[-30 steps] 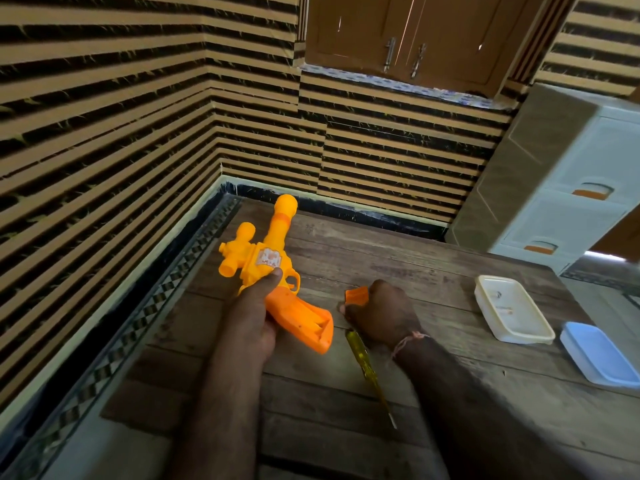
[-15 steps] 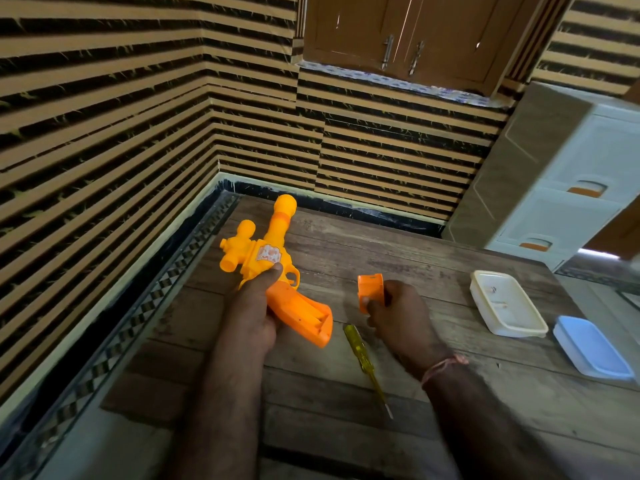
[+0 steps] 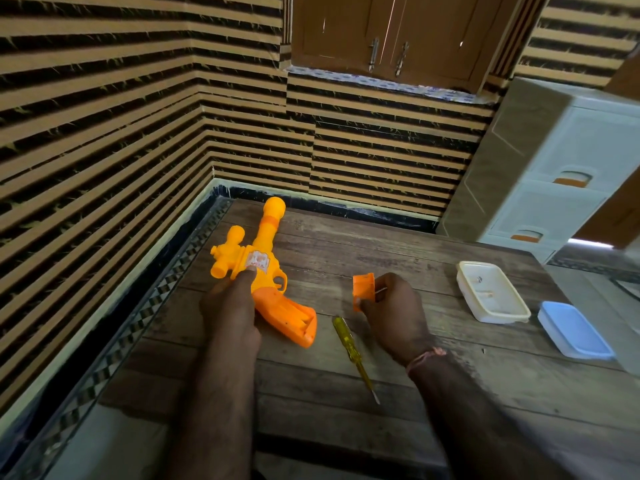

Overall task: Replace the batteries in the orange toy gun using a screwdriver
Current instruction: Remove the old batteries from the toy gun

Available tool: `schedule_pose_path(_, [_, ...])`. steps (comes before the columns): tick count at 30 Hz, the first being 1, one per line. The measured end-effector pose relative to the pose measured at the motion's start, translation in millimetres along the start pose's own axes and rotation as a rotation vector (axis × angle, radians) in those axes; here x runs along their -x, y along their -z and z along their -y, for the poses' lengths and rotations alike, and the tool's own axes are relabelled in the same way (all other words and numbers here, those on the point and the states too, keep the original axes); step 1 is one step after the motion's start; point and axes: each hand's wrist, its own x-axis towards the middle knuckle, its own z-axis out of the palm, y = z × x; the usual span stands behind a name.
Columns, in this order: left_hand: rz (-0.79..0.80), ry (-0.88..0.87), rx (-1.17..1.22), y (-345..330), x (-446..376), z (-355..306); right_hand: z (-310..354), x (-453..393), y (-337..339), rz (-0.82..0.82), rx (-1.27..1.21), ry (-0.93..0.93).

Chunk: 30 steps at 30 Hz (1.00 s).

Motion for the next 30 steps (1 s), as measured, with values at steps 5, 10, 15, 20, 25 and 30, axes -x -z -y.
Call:
schedule_pose_path(5, [-0.129,-0.062,-0.022,0,7,-6,9,-4,-12,0.085,0.067,0.013])
schedule_pose_path(10, [-0.192,-0.097,-0.089,1,16,-13,14,-13,-26,0.143,0.048,-0.040])
schedule_pose_path(15, [-0.329,-0.301,-0.182,6,22,-17,13,-16,-30,0.133,0.172,0.003])
schedule_pose_path(20, [-0.249,-0.560,-0.305,-12,56,-19,5,-8,-7,0.092,0.228,0.068])
schedule_pose_path(25, [0.206,-0.609,-0.480,-49,84,14,-39,5,35,-0.039,0.191,0.015])
schedule_pose_path(30, [0.545,-0.469,-0.479,-68,105,40,-95,-1,98,-0.300,0.417,-0.065])
